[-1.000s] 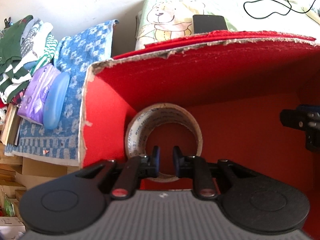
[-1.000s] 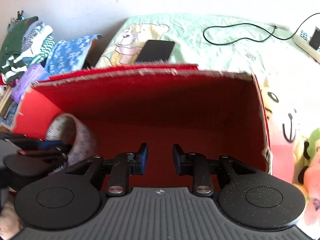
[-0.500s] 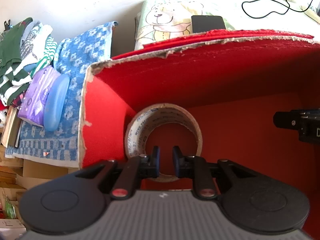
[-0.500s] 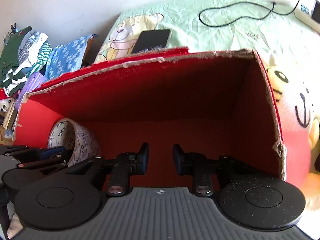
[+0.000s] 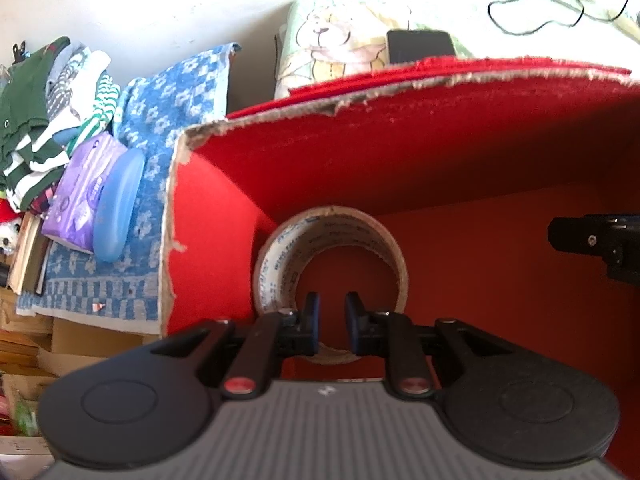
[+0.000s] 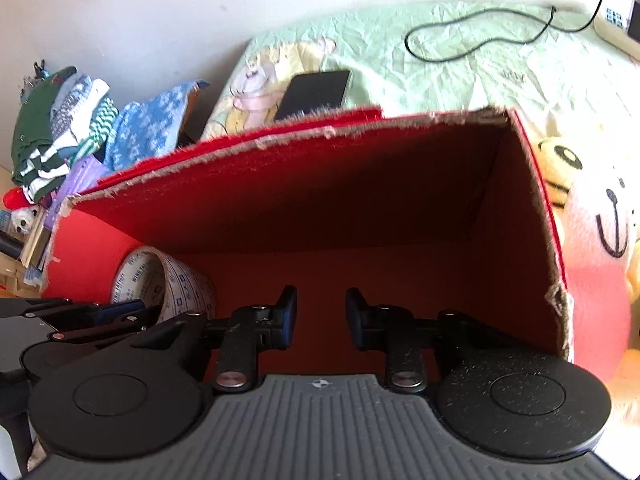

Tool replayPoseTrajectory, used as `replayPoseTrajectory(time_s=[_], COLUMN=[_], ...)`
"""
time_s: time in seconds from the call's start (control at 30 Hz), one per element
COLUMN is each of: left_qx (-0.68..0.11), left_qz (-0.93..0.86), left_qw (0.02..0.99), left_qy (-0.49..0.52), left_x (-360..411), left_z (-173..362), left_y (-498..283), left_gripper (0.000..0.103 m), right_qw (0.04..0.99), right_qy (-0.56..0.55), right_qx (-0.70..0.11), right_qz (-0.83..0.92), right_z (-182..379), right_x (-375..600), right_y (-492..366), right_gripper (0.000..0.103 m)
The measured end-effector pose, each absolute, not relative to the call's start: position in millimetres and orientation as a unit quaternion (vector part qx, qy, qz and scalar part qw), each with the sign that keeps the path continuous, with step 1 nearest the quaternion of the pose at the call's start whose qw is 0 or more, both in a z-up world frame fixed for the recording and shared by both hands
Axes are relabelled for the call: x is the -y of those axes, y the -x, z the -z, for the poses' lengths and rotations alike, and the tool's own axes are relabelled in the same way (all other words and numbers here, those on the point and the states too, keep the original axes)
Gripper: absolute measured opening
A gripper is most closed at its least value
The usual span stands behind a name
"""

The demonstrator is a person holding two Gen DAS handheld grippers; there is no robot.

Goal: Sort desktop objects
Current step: 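Lower the tape roll into the red box and open the left gripper, then move the right gripper to the brown pine cone and grasp it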

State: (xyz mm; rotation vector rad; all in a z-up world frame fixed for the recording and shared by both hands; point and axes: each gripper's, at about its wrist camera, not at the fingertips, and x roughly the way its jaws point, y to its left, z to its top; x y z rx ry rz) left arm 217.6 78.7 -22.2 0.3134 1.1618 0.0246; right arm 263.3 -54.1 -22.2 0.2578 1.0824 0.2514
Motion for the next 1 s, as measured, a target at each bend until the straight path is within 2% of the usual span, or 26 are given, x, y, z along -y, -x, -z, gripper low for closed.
replayPoseTrajectory(time_s=[0.17, 0.27, 0.3, 0.53, 0.67, 0.73, 0.8, 1.0], left_qx=[-0.503, -0.478, -0.467, -0.417, -0.411, -0.418, -0.433, -0.483], left_qz=[-0.032, -0.039, -0.042, -0.046, -0.042, -0.036, -0.028, 0.013], left_qw=[0.848, 0.862, 0.868, 0.899, 0.905, 0.903, 0.898, 0.875], left_qy=[-0.165, -0.162, -0.163, -0.130, -0.102, -0.088, -0.073, -0.041], left_x=[-71, -64, -62, -60, -66, -67, -67, -57], left_z=[7, -11, -18, -67, -74, -68, -56, -3], left_y=[-205, -187, -179, -117, -84, -67, -51, -15], left_gripper=[0.029, 0.055, 0.058, 0.058, 0.057, 0.057, 0.047, 0.047], right_qw=[0.852, 0.853, 0.853, 0.846, 0.839, 0.826, 0.811, 0.781], right_qy=[-0.134, -0.159, -0.168, -0.203, -0.212, -0.216, -0.208, -0.088], right_qx=[-0.482, -0.462, -0.452, -0.406, -0.377, -0.377, -0.385, -0.427], right_qz=[-0.153, -0.186, -0.198, -0.281, -0.331, -0.358, -0.388, -0.447], right_z=[16, 12, 10, -19, -43, -48, -48, -37], right_x=[56, 63, 66, 88, 113, 124, 131, 117], right_y=[-257, -256, -254, -235, -209, -196, -183, -149], right_gripper=[0.030, 0.030, 0.030, 0.030, 0.030, 0.031, 0.031, 0.030])
